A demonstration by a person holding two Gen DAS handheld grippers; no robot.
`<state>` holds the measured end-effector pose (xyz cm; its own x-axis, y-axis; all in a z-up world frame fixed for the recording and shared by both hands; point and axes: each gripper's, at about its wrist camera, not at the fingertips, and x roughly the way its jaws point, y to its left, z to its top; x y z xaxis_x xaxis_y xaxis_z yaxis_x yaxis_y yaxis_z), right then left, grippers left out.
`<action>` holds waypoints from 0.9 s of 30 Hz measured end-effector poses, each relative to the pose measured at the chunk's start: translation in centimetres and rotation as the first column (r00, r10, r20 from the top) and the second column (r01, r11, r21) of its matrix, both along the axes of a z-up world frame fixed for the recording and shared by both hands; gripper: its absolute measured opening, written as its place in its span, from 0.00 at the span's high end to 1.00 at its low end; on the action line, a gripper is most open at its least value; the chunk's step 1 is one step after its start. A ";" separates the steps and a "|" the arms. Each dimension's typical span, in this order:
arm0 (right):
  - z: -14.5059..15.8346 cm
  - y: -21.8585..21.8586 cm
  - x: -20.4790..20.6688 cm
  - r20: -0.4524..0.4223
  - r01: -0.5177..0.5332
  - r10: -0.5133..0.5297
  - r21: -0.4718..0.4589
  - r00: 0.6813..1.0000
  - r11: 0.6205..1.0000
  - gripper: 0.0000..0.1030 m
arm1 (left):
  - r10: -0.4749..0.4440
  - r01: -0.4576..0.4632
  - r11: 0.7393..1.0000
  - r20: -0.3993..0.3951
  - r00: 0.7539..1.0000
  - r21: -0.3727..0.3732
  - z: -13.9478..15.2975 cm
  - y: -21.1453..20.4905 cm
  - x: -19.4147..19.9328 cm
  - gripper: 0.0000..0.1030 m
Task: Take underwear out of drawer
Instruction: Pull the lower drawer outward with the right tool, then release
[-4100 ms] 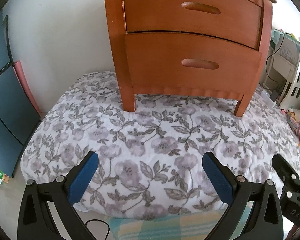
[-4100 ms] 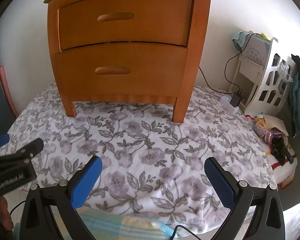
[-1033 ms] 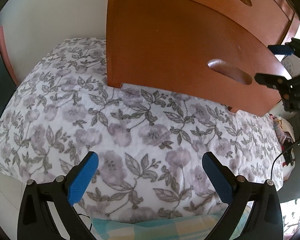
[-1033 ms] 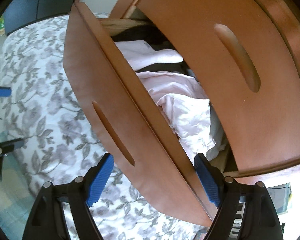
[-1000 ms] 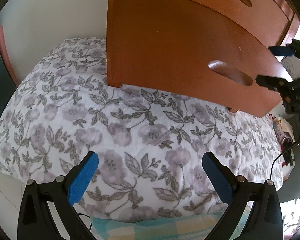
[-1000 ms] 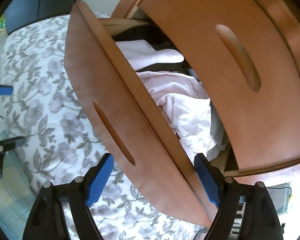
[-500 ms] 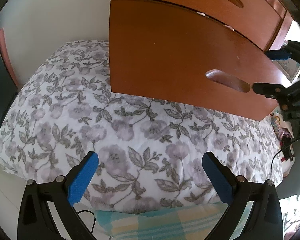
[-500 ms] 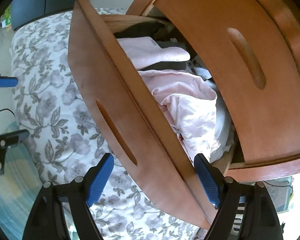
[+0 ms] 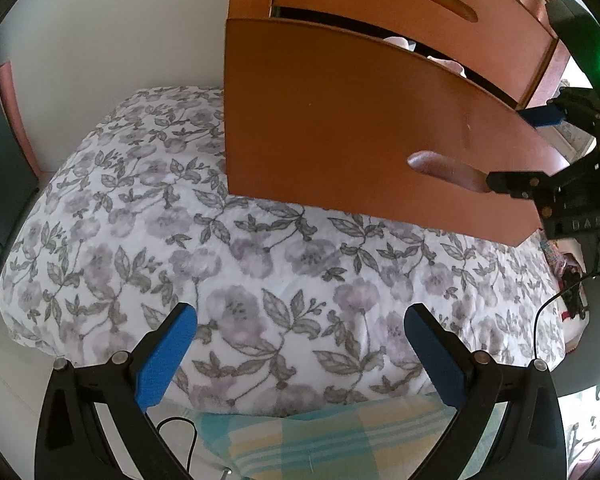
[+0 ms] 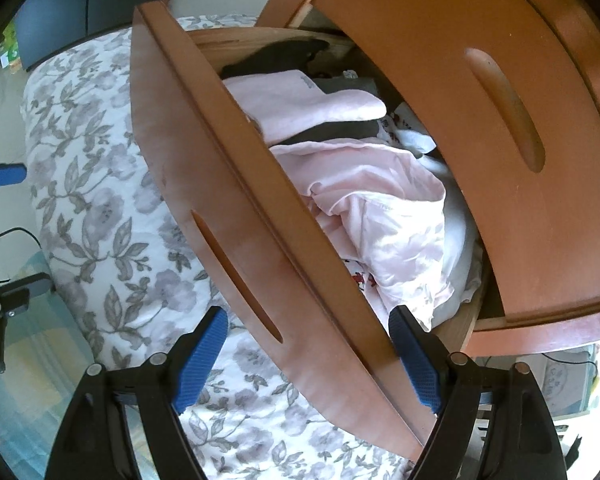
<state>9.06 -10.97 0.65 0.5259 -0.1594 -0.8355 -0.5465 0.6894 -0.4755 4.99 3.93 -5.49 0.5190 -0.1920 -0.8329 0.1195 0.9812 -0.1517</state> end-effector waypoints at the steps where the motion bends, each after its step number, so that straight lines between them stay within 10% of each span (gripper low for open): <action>1: 0.0 0.0 -0.4 0.000 -0.001 0.001 0.004 1.000 1.000 0.17 | -0.002 0.002 1.000 0.001 1.000 0.000 0.1 0.0 -0.1 0.00; 27: 1.6 -0.5 -3.3 0.073 0.106 -0.120 0.175 0.990 0.979 0.19 | -0.030 0.029 0.999 0.023 0.999 0.035 1.1 -0.1 -2.4 0.00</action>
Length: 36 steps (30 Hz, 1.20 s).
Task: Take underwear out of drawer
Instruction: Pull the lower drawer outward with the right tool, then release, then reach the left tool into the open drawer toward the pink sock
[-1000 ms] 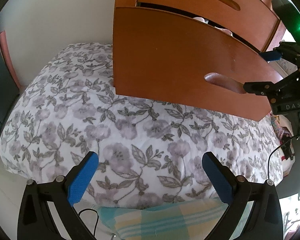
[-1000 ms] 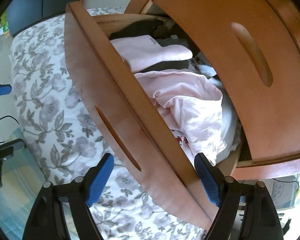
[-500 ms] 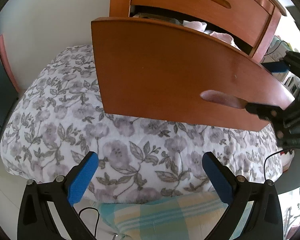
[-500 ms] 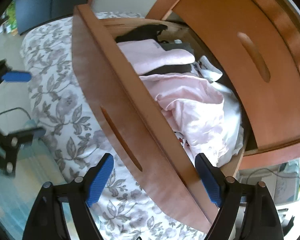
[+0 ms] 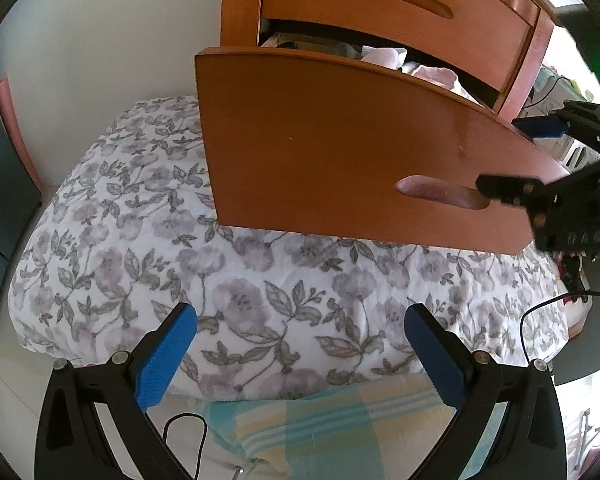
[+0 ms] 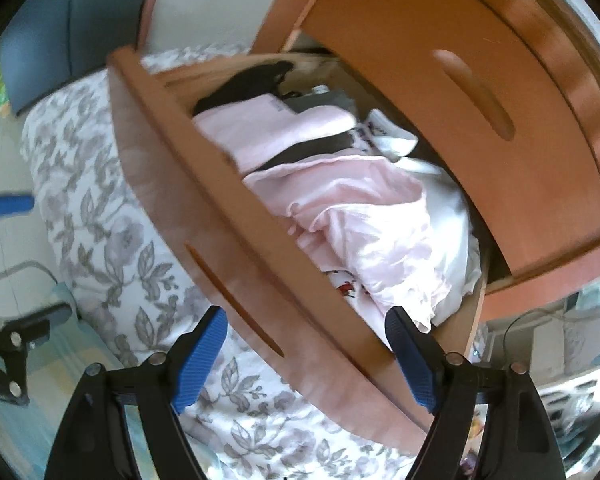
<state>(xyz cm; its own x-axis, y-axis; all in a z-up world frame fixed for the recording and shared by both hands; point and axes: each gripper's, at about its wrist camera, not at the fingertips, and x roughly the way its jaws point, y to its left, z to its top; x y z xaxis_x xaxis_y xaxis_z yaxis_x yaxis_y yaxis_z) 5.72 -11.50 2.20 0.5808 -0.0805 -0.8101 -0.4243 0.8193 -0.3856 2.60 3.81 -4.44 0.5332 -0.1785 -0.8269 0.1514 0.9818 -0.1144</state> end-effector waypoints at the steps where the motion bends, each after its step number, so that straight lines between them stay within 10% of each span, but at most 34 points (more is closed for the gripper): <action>1: 0.3 -0.2 -0.2 0.015 0.007 -0.008 0.016 1.000 1.000 0.19 | 0.000 0.000 1.000 -0.002 1.000 0.002 0.0 0.0 0.0 0.00; 18: 5.7 -4.1 -8.2 0.237 0.250 -0.342 0.347 0.909 0.904 0.18 | 0.012 -0.012 1.000 0.025 1.000 0.027 1.0 0.0 -0.2 0.00; 36: 1.1 -9.4 -11.7 0.154 0.430 -0.566 0.500 0.810 0.752 0.09 | 0.000 -0.011 0.996 0.114 0.993 0.089 5.5 -1.8 0.9 0.00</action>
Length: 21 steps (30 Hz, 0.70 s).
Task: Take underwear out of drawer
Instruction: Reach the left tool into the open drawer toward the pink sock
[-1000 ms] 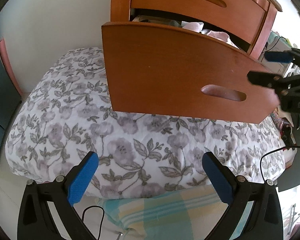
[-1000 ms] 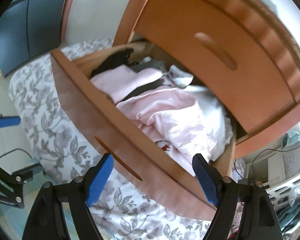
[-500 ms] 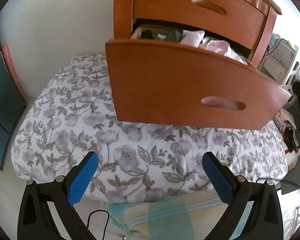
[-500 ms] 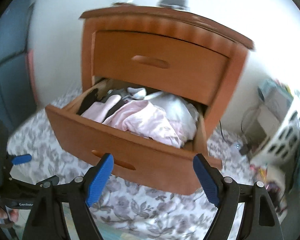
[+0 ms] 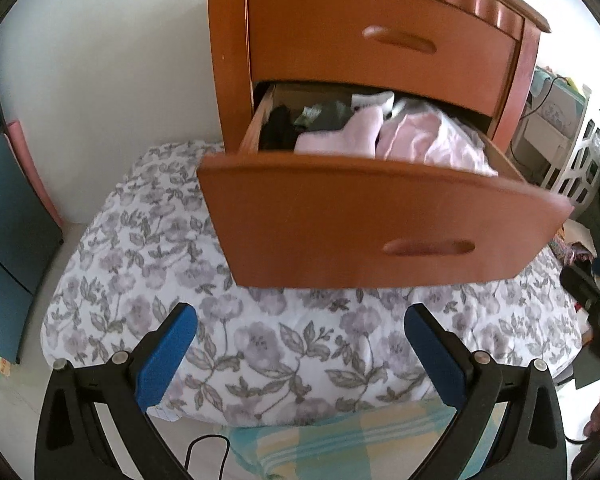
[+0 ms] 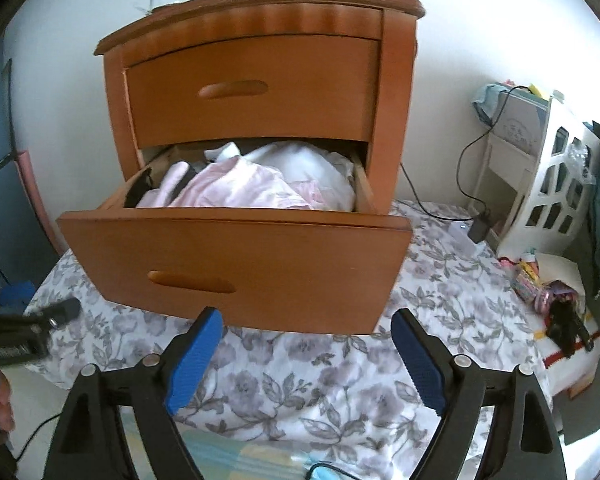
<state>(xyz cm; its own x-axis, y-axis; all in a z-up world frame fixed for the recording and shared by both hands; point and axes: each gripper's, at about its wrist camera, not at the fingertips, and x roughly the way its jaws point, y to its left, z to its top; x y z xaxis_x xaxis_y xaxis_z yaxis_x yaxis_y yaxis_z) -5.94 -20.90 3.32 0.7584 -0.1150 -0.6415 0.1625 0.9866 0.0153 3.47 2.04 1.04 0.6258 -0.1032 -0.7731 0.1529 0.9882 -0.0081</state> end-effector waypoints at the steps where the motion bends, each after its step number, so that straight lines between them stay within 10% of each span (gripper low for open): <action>1: 0.0 -0.3 0.0 0.001 0.007 -0.007 0.001 1.000 1.000 0.00 | 0.002 -0.002 1.000 0.005 1.000 -0.001 0.4 -0.1 0.2 0.00; 21: -2.2 -1.7 0.9 -0.009 -0.053 0.054 0.069 0.998 0.996 0.00 | 0.007 -0.005 1.000 -0.060 0.998 0.025 6.4 -4.1 11.0 0.00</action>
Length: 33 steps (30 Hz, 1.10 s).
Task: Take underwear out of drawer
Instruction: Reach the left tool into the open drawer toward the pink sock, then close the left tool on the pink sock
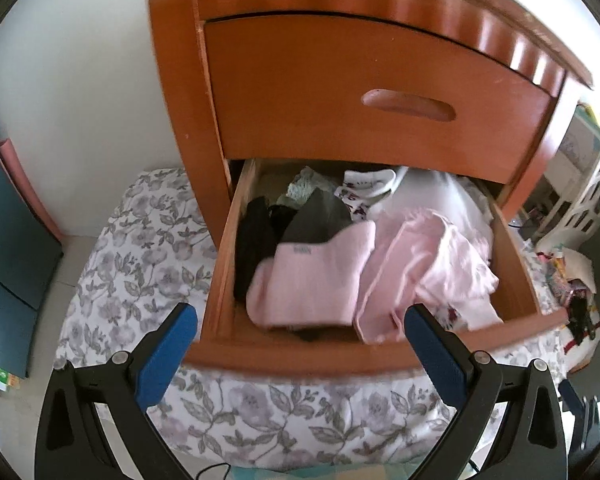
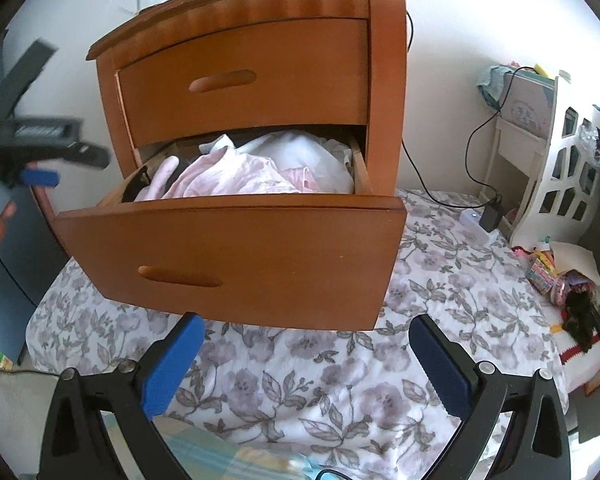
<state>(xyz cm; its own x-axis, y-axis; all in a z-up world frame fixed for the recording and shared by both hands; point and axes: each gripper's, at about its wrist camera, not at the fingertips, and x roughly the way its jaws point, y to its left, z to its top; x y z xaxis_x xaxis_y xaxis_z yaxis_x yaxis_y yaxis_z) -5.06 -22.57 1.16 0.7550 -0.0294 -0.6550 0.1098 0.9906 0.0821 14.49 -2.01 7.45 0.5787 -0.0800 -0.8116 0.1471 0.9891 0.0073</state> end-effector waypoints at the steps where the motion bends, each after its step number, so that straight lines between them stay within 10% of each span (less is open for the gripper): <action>1: -0.1 0.0 0.1 -0.002 -0.004 0.004 0.000 1.000 1.000 0.00 | 0.001 -0.001 1.000 -0.007 1.000 0.009 -0.1 -0.2 0.5 0.00; 21: -1.8 -0.1 1.3 -0.050 -0.058 0.057 -0.008 0.997 0.998 0.00 | 0.045 -0.019 0.991 -0.198 0.979 0.134 -5.4 -4.0 8.3 0.11; 33: -1.7 -0.2 1.6 -0.055 -0.066 0.065 -0.019 0.996 0.998 0.00 | 0.069 -0.058 0.997 -0.228 0.971 0.054 -5.9 -2.3 8.8 0.41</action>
<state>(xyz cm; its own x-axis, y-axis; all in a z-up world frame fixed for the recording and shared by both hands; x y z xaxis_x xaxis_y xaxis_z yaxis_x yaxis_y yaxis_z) -3.51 -22.74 -0.55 0.7193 0.0050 -0.6947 0.0485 0.9972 0.0573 23.30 -4.34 1.54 0.3795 -0.0083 -0.9252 0.0868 0.9959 0.0267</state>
